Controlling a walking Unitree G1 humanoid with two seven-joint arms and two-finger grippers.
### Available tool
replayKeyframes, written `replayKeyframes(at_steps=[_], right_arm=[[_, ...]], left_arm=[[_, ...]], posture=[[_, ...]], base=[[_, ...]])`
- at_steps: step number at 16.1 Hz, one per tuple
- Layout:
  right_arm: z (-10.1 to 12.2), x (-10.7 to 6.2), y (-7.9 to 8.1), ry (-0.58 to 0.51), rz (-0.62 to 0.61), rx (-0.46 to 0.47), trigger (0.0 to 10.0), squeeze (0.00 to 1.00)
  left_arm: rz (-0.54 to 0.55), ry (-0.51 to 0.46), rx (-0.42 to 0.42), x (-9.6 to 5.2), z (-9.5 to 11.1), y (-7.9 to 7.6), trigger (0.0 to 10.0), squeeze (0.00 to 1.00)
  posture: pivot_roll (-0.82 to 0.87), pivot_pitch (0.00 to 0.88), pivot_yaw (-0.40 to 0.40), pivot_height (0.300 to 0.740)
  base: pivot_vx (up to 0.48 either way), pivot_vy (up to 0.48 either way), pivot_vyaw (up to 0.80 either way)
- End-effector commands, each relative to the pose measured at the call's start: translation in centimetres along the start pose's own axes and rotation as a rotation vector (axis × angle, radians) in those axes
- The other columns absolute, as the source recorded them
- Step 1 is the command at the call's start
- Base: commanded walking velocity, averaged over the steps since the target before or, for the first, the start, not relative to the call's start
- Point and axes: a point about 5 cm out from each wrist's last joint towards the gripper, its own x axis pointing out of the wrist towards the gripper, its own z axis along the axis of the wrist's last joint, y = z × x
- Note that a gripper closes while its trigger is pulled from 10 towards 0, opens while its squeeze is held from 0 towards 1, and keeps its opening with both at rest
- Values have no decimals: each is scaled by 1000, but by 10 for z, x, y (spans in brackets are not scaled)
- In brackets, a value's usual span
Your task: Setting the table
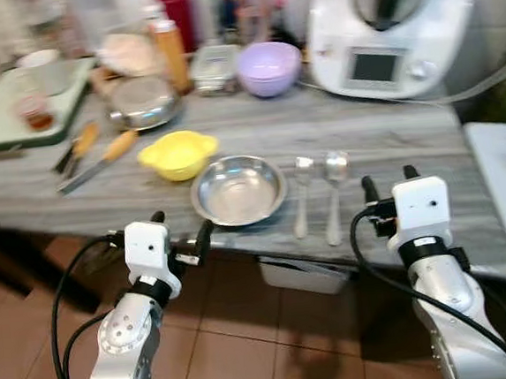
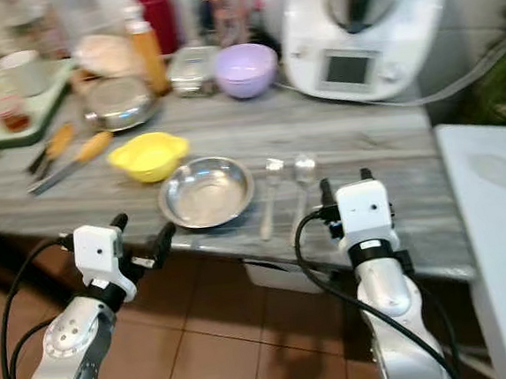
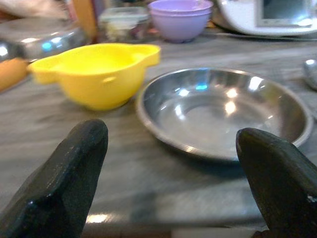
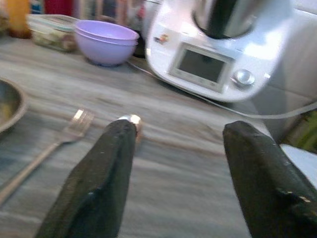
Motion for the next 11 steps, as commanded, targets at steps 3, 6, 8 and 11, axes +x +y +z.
replayKeyframes(at_steps=[3, 6, 8, 11], right_arm=[[5, 3, -2, -20, -4, -2, 10000, 1000], [6, 3, 0, -36, 8, -10, 10000, 1000], [7, 5, 0, -41, 6, -13, 10000, 1000], [8, 8, -1, -45, 3, -16, 10000, 1000]], left_arm=[[18, 5, 22, 1, -1, 1, 10000, 0], [35, 10, 39, 1, -2, 3, 10000, 0], [30, 13, 43, 1, -2, 2, 10000, 0], [26, 20, 48, 3, -3, 2, 10000, 0]], posture=[[-26, 90, 43, 740], [-28, 88, 47, 740], [-29, 87, 47, 740], [-28, 83, 46, 740]], base=[[0, 0, -742], [0, 0, 0], [0, 0, 0], [0, 0, 0]])
